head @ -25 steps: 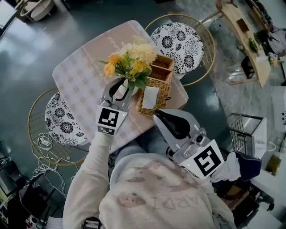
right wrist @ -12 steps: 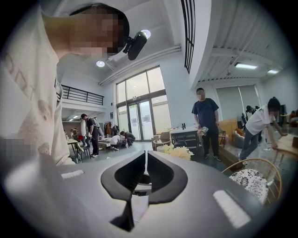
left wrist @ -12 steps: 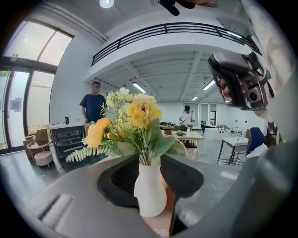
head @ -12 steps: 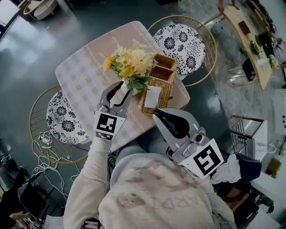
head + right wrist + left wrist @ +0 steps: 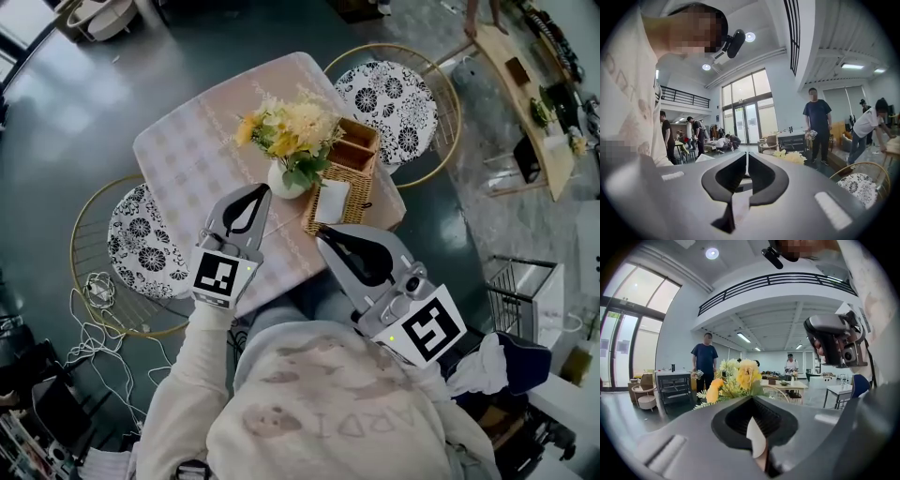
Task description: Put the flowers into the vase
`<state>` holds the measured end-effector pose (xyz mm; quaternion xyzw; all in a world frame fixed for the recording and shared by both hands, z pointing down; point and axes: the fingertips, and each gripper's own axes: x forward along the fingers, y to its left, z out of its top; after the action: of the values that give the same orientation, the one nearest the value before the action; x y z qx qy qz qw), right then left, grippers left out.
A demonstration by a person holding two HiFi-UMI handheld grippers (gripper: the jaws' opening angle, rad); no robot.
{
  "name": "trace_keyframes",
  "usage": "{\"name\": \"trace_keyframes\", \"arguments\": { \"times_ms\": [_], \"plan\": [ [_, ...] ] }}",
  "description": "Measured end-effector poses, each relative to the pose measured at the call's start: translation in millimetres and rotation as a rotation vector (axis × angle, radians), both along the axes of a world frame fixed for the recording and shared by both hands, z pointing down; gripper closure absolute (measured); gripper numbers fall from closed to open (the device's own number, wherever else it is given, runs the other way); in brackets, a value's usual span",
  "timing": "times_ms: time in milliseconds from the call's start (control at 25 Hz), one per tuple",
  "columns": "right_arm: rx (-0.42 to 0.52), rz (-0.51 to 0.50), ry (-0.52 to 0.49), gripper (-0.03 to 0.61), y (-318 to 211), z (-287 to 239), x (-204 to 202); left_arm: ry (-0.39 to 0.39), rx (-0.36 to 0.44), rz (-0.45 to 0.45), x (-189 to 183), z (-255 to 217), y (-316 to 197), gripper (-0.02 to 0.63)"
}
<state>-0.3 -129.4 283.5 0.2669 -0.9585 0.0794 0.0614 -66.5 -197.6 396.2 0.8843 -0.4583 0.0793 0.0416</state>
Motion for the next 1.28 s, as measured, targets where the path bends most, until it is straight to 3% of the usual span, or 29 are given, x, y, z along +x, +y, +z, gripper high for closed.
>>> {"name": "trace_keyframes", "arguments": {
  "times_ms": [280,400,720,1280],
  "plan": [
    [0.022,-0.040,-0.019,0.540,1,-3,-18,0.082,0.012,0.002,-13,-56,30,0.612],
    [0.030,-0.052,-0.014,0.540,0,-2,-24,0.115,0.062,0.013,-17,-85,46,0.612],
    [0.036,-0.097,-0.012,0.541,-1,8,-47,0.129,0.080,0.020,-26,-128,82,0.612],
    [0.098,-0.195,-0.076,0.552,8,-17,-93,0.132,0.083,-0.049,-48,-144,94,0.612]
  ]
}}
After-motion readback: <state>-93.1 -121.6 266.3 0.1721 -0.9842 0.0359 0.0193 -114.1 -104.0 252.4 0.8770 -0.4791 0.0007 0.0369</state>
